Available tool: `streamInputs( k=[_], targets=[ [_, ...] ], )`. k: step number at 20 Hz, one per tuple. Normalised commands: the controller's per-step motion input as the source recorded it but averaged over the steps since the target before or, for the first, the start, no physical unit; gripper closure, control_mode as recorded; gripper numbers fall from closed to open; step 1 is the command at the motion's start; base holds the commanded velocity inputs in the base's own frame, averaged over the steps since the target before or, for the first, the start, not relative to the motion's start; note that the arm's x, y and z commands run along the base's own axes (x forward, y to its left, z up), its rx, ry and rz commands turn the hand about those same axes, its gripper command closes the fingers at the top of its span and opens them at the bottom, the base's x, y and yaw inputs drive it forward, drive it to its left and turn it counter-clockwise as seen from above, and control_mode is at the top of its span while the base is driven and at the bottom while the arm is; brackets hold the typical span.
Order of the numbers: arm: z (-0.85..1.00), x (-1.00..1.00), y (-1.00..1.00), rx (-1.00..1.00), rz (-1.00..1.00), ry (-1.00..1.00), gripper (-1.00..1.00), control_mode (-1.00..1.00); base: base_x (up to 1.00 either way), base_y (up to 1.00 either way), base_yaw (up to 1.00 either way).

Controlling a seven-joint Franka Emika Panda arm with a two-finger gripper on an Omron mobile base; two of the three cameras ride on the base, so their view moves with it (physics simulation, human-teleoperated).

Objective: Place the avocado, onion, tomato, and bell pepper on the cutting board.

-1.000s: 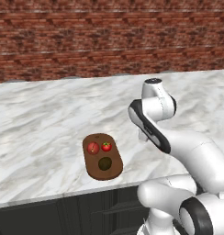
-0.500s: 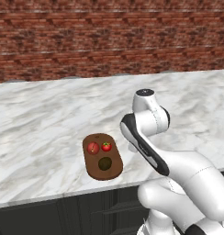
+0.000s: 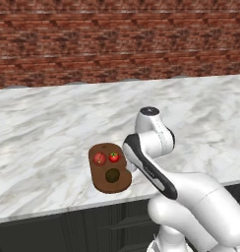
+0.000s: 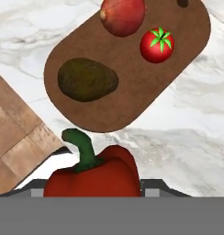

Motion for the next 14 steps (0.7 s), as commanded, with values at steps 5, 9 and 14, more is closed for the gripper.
streamInputs(
  k=[5,9,14],
  targets=[
    [-0.25,0.0,0.17,0.01,-0.01,0.0,1.0,-1.0,0.0,0.0,0.0],
    [-0.35,0.0,0.0,0.0,0.0,0.0,1.0,-1.0,0.0,0.0,0.0],
    [-0.36,0.0,0.07,0.02,0.0,0.0,1.0,-1.0,0.0,0.0,0.0]
  ],
)
